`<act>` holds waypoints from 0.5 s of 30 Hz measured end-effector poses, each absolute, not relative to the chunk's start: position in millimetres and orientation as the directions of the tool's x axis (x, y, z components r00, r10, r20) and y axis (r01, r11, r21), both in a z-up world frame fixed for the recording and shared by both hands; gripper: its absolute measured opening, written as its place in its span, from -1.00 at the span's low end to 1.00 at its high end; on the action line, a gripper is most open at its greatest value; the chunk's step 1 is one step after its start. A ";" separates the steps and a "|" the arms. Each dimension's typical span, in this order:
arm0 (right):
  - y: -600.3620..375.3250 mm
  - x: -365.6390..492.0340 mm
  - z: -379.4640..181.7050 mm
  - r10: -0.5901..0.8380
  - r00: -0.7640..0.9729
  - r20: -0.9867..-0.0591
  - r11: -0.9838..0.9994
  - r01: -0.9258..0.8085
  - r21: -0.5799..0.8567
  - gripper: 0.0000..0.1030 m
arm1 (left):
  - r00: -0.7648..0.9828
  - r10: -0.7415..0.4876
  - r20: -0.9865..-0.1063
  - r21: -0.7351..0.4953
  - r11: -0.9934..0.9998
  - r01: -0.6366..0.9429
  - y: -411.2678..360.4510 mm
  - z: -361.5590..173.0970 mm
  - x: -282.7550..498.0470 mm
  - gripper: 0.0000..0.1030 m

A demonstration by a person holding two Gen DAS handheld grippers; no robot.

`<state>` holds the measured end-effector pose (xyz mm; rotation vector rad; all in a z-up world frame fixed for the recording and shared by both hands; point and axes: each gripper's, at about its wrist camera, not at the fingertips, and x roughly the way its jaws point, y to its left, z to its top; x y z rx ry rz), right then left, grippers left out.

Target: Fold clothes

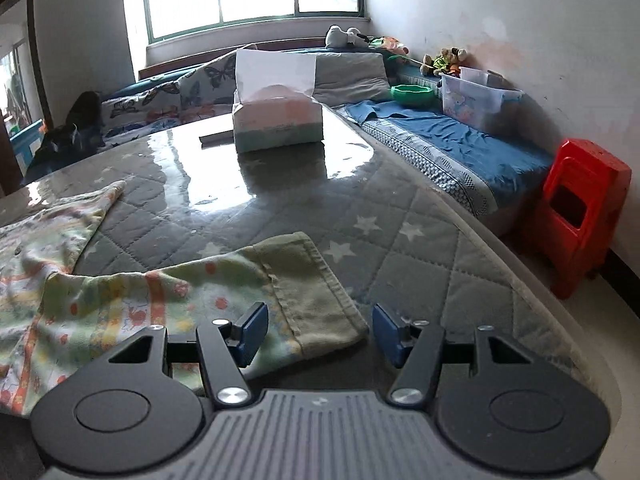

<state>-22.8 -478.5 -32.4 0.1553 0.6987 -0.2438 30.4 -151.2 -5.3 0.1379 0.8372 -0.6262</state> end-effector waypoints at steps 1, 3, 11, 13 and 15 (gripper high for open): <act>-478.1 -24.3 -33.3 -0.167 0.741 -0.650 0.960 0.272 0.064 0.14 | 0.501 -0.463 -0.731 -0.125 0.813 0.569 -151.6 -5.9 30.3 0.01; -476.7 -25.3 -33.9 -0.168 0.745 -0.646 0.959 0.275 0.067 0.09 | 0.501 -0.459 -0.734 -0.120 0.813 0.569 -152.7 -7.3 29.7 0.01; -476.6 -29.5 -30.8 -0.122 0.768 -0.629 0.945 0.283 0.162 -0.72 | 0.503 -0.452 -0.737 -0.106 0.812 0.574 -156.9 -9.9 25.0 0.05; -475.4 -31.8 -26.9 -0.105 0.781 -0.615 0.942 0.277 0.191 -0.78 | 0.503 -0.448 -0.739 -0.103 0.813 0.573 -157.4 -11.4 24.8 0.05; -472.1 -35.0 -18.3 -0.090 0.802 -0.591 0.942 0.262 0.212 -0.82 | 0.502 -0.447 -0.740 -0.100 0.812 0.575 -157.7 -12.8 24.1 0.05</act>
